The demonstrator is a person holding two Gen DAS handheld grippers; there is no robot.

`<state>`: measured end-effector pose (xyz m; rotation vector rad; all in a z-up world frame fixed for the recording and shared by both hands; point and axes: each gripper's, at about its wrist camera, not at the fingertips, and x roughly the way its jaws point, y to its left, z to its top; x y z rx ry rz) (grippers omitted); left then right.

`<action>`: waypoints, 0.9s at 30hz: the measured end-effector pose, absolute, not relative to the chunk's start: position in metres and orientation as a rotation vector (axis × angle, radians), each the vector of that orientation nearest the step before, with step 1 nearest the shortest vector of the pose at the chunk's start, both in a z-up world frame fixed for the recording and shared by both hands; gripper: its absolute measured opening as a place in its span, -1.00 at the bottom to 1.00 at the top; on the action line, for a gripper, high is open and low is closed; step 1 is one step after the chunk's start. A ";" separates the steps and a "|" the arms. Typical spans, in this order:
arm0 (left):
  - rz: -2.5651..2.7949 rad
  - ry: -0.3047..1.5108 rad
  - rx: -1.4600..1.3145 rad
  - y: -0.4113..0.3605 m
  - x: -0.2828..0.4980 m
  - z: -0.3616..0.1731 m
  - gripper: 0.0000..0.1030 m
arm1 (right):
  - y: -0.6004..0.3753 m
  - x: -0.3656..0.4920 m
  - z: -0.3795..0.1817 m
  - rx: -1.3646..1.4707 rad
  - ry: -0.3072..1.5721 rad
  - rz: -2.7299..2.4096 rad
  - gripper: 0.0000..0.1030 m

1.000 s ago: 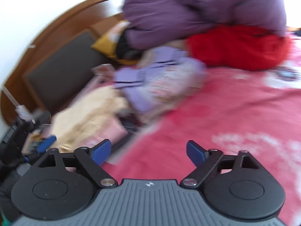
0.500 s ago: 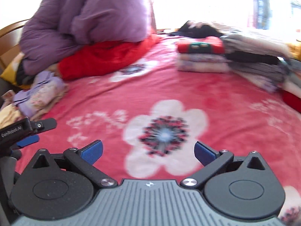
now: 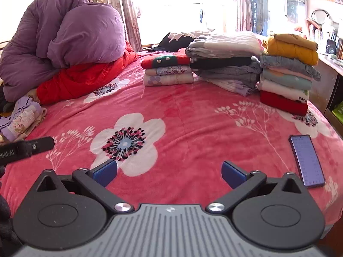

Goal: Fold clothes

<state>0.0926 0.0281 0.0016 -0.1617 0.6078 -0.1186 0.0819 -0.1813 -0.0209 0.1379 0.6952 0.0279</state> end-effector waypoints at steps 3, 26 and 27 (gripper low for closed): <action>-0.111 0.605 -0.077 0.013 0.077 0.006 0.99 | -0.182 0.071 -0.020 0.149 0.709 0.039 0.99; -0.005 0.641 -0.033 -0.004 0.008 0.029 0.99 | -0.173 0.024 0.008 0.128 0.680 0.085 0.99; -0.008 0.642 -0.034 -0.005 0.008 0.029 0.99 | -0.173 0.023 0.008 0.129 0.679 0.082 0.99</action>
